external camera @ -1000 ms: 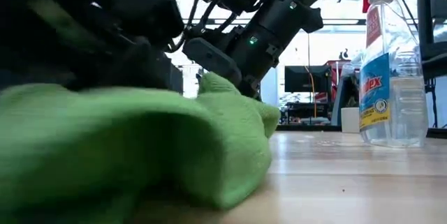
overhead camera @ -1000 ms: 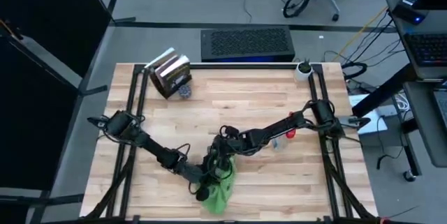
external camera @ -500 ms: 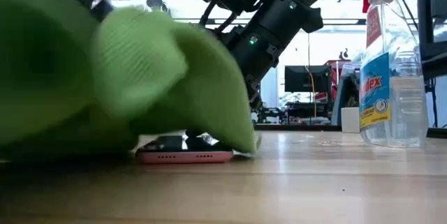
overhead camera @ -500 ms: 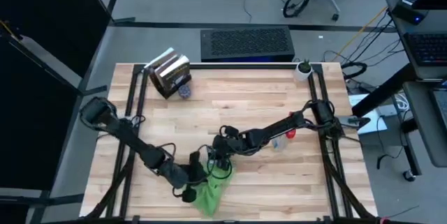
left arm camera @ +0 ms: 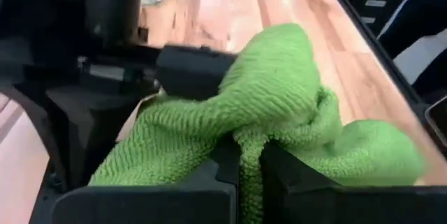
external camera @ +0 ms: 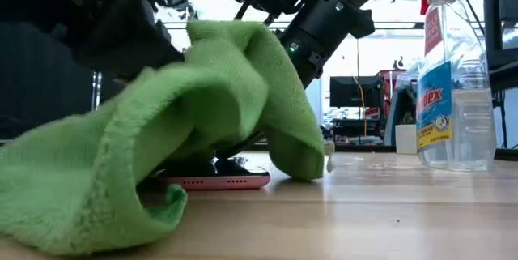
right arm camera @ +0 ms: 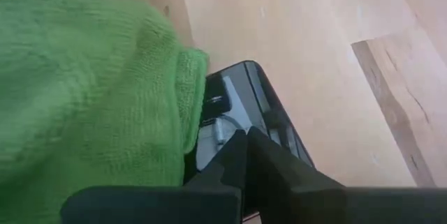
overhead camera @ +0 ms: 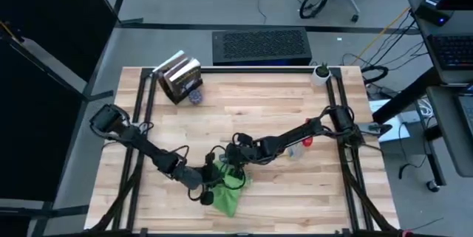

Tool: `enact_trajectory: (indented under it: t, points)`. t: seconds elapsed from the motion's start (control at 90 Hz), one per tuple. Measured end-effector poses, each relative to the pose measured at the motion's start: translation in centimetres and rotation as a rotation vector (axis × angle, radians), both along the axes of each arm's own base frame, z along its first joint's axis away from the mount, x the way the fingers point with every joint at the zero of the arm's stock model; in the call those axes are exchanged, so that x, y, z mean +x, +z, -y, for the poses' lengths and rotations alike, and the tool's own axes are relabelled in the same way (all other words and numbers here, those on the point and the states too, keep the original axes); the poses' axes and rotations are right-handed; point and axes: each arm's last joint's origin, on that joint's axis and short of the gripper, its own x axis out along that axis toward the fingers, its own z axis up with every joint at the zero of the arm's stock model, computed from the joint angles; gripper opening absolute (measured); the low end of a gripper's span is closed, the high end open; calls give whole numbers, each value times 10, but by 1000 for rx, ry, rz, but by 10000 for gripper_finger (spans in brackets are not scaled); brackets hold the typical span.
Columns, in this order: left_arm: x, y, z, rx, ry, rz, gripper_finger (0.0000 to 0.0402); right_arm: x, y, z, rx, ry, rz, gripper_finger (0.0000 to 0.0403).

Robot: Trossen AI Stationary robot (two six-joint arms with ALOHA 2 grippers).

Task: Apply microfiber cloth
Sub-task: Wipe the front of the pink cellphone with the green microfiber cloth

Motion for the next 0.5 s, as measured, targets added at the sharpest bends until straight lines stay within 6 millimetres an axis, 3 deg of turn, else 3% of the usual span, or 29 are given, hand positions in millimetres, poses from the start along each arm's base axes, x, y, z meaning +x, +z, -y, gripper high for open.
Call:
enact_trajectory:
  t: [0.344,0.5]
  points:
    - [18,-34,-14,-11,28,-9,1,0,0,-1,2,16,0,0]
    - [20,-37,-17,-15,79,-9,1,1,1,-1,6,18,8,0]
